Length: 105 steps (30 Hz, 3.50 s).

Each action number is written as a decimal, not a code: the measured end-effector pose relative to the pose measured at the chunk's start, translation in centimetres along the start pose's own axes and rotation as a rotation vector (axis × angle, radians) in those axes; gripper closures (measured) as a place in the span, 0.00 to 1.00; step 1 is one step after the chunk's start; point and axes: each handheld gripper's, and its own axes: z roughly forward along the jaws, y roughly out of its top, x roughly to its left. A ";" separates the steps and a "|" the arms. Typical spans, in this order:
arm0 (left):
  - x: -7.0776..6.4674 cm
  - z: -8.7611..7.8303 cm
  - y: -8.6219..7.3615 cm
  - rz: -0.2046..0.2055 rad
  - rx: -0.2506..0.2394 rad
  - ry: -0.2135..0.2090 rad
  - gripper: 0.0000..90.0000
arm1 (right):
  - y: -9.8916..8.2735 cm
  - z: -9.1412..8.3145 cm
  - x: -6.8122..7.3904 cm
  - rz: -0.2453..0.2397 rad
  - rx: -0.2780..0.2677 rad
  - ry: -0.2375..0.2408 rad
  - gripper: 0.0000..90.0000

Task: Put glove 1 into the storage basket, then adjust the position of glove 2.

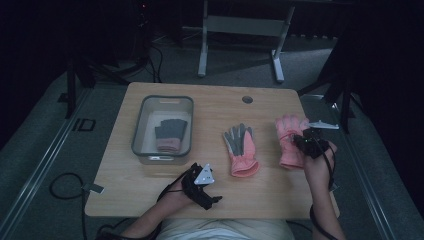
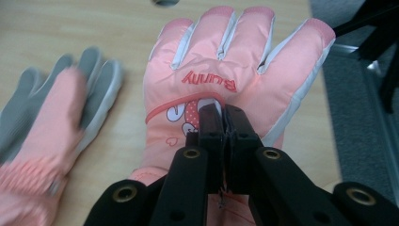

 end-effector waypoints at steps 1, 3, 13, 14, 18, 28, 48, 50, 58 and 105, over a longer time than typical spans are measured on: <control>0.0 0.0 0.0 0.003 0.005 0.000 0.02 | -0.4 -0.1 0.3 -0.002 0.005 0.003 0.97; 0.0 0.0 0.0 0.003 0.005 0.000 0.02 | -0.8 -0.1 0.5 -0.005 0.013 0.003 0.97; 0.1 -0.1 0.0 0.007 0.006 -0.003 0.02 | -3.8 1.5 1.6 0.011 0.051 0.028 0.97; 0.0 0.0 0.0 0.007 0.005 -0.001 0.02 | -3.9 1.8 1.5 0.007 0.057 0.030 0.97; 0.0 -0.1 0.0 0.009 0.002 0.001 0.02 | -4.5 2.8 1.4 -0.007 0.078 0.039 0.97; -0.1 0.0 0.0 0.007 0.002 0.001 0.02 | -5.1 4.5 1.0 -0.033 0.122 0.058 0.91; -0.1 0.0 0.0 0.010 0.007 0.001 0.02 | -4.7 3.6 0.9 -0.183 0.134 0.074 0.72; -0.1 0.0 0.0 0.004 0.001 0.001 0.02 | -4.8 3.9 0.8 -0.182 0.143 0.069 0.72; -0.1 0.0 0.0 0.012 0.007 -0.002 0.02 | -5.3 5.0 0.4 -0.132 0.155 0.101 0.90; -0.1 0.0 0.1 0.018 0.001 -0.001 0.02 | 4.5 -2.9 10.5 -0.129 -0.081 0.167 0.98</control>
